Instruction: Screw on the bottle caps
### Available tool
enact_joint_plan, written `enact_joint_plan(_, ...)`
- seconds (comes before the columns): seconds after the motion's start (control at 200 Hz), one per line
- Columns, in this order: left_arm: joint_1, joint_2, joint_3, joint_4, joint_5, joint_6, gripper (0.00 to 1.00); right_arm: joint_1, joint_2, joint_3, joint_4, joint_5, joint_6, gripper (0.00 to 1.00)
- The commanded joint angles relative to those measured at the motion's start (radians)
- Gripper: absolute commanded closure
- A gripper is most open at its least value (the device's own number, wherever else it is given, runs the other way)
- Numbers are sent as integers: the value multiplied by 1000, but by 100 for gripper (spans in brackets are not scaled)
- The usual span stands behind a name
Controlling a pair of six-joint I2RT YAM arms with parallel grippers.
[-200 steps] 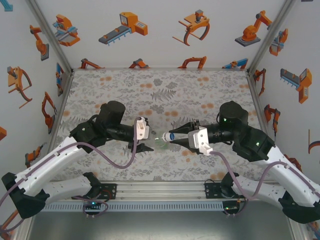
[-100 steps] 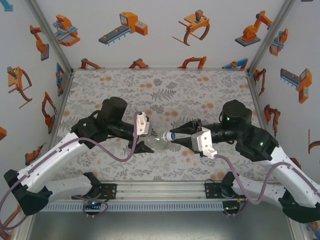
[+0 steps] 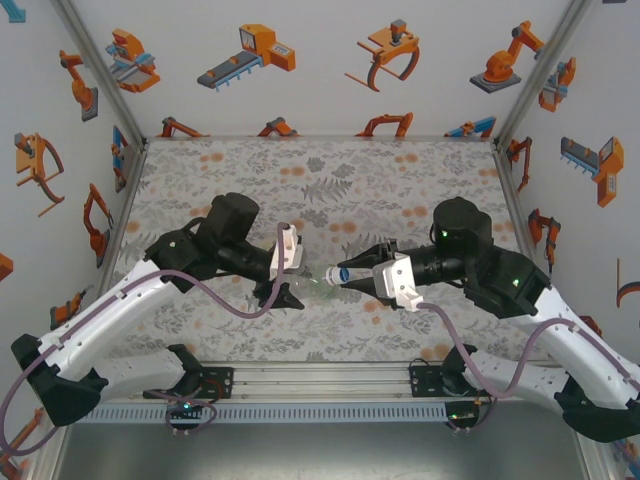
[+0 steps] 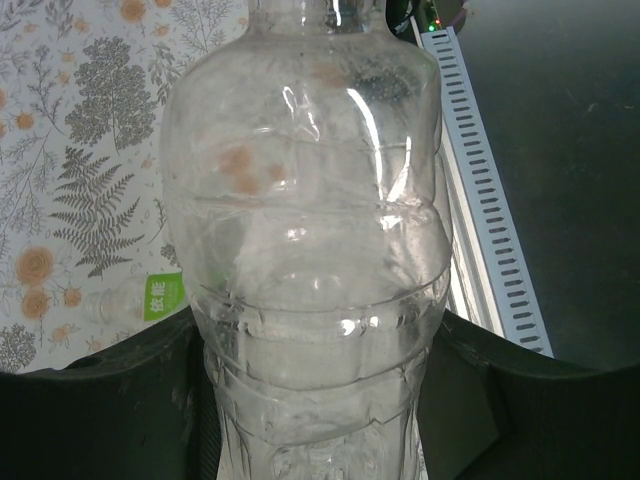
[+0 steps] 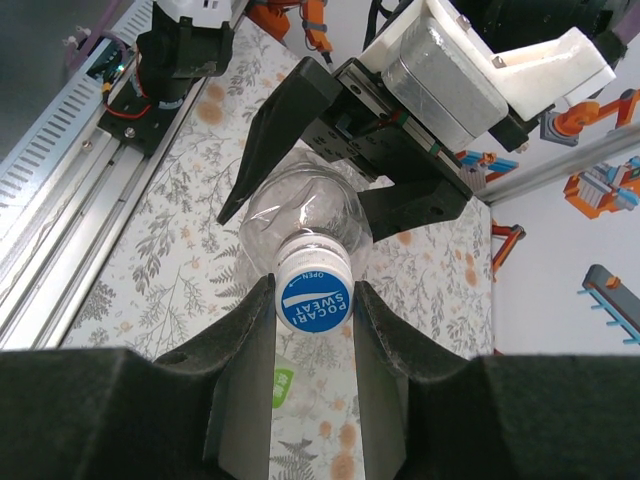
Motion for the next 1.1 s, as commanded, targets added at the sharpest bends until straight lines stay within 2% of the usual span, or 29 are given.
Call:
enact_joint_plan(0.0, -4, -19, 26, 134, 46, 12, 100, 14, 6, -62, 45, 42, 138, 100)
enact_joint_plan(0.11, -4, -39, -18, 226, -3, -14, 100, 14, -17, -144, 219, 104, 377, 100)
enact_joint_plan(0.235, -5, -45, -48, 300, -69, -26, 100, 14, -24, -207, 339, 203, 654, 100)
enact_joint_plan(0.386, -5, -22, -46, 333, -162, -35, 100, 14, -12, -234, 391, 444, 1041, 100)
enact_joint_plan(0.486, -7, -8, -50, 387, -225, -62, 100, 14, 18, -222, 336, 590, 1316, 100)
enact_joint_plan(0.586, -9, 17, -38, 408, -306, -90, 100, 14, 74, -171, 189, 709, 1576, 100)
enact_joint_plan(0.746, -17, 72, -5, 384, -419, -89, 100, 14, 183, -71, -44, 779, 1906, 100)
enact_joint_plan(0.861, -22, 99, 15, 361, -471, -87, 100, 13, 232, -47, -68, 780, 1991, 100)
enact_joint_plan(1.051, -24, 103, 12, 347, -459, -64, 100, 13, 230, -47, -41, 808, 2023, 100)
enact_joint_plan(1.097, -24, 99, 5, 349, -450, -60, 100, 13, 224, -46, -39, 817, 2018, 92)
